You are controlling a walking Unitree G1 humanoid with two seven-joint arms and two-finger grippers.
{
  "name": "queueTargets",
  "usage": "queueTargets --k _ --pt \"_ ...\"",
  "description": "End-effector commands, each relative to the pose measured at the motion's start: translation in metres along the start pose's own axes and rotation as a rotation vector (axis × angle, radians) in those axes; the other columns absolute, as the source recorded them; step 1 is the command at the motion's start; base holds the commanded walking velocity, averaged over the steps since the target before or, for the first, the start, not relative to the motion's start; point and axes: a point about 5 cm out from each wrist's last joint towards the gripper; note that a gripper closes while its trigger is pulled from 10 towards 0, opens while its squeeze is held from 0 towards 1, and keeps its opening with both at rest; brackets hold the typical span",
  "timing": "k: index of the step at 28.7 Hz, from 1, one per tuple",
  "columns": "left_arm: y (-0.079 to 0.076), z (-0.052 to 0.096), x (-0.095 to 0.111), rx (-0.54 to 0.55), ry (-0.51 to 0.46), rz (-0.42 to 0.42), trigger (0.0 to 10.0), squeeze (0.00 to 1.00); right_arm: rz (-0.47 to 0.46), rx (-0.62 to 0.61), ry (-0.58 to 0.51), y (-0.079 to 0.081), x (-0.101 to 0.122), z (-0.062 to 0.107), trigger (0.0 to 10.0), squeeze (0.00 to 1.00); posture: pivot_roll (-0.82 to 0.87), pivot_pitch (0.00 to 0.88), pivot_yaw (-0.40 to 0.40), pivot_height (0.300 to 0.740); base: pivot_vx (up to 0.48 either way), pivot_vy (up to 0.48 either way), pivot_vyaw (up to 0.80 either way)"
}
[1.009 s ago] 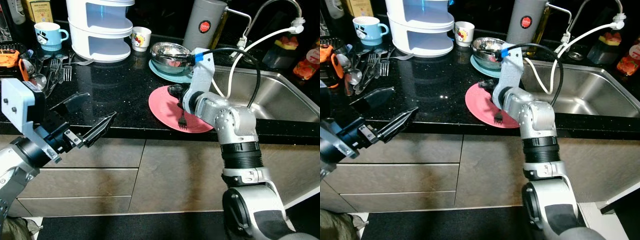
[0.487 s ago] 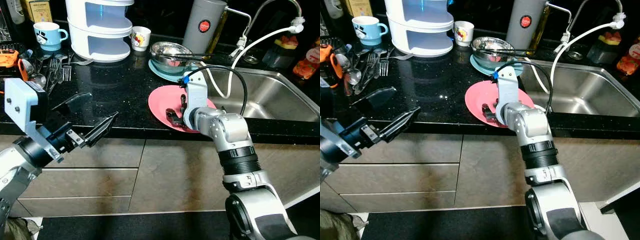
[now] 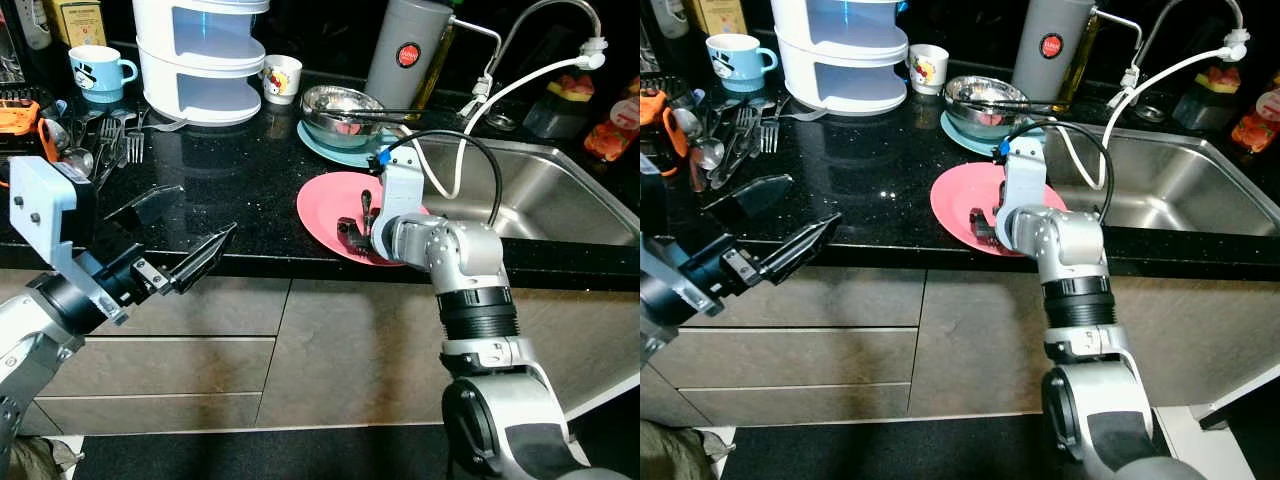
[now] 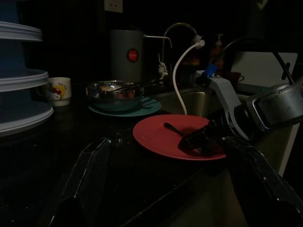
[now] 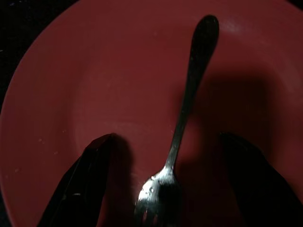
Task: Kitchen organization
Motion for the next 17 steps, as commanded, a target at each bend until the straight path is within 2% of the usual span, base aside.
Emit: queueTargets --k 1,6,7,8,17 --pt "-0.0036 0.0003 0.0001 -0.016 -0.003 -0.004 10.0 0.00 -0.051 0.005 0.135 -0.0041 -0.0252 -0.0068 10.0 0.00 0.13 0.000 -0.159 0.740 0.000 0.000 0.00" --pt "-0.0041 0.0001 -0.0001 -0.017 -0.004 -0.003 10.0 0.00 -0.046 0.006 0.133 -0.0043 -0.0249 -0.0069 10.0 0.00 0.13 0.000 -0.160 0.740 0.000 0.000 0.00" --pt "-0.0044 0.0000 -0.0002 -0.016 -0.005 -0.002 10.0 0.00 -0.045 0.009 0.133 -0.0041 -0.0253 -0.0072 8.3 0.00 0.13 0.000 -0.162 0.740 0.000 0.000 0.00" --pt "-0.0047 0.0001 -0.0001 -0.016 -0.007 -0.001 10.0 0.00 -0.040 0.017 0.133 -0.0031 -0.0264 -0.0074 0.0 0.00 0.13 0.000 -0.163 0.740 0.000 0.000 0.00" --pt "-0.0055 0.0011 -0.0001 -0.014 -0.008 0.000 10.0 0.00 -0.032 0.029 0.153 -0.0007 -0.0316 -0.0068 0.0 0.00 0.13 0.000 -0.164 0.740 0.000 0.000 0.00"
Point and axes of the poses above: a point about 5 cm out from each wrist's last joint towards the gripper, its own z axis pointing back from the gripper into the wrist, its own x axis along the axis of the wrist's last joint, y = z × x, and after that the axes turned 11 degrees about z, right-handed
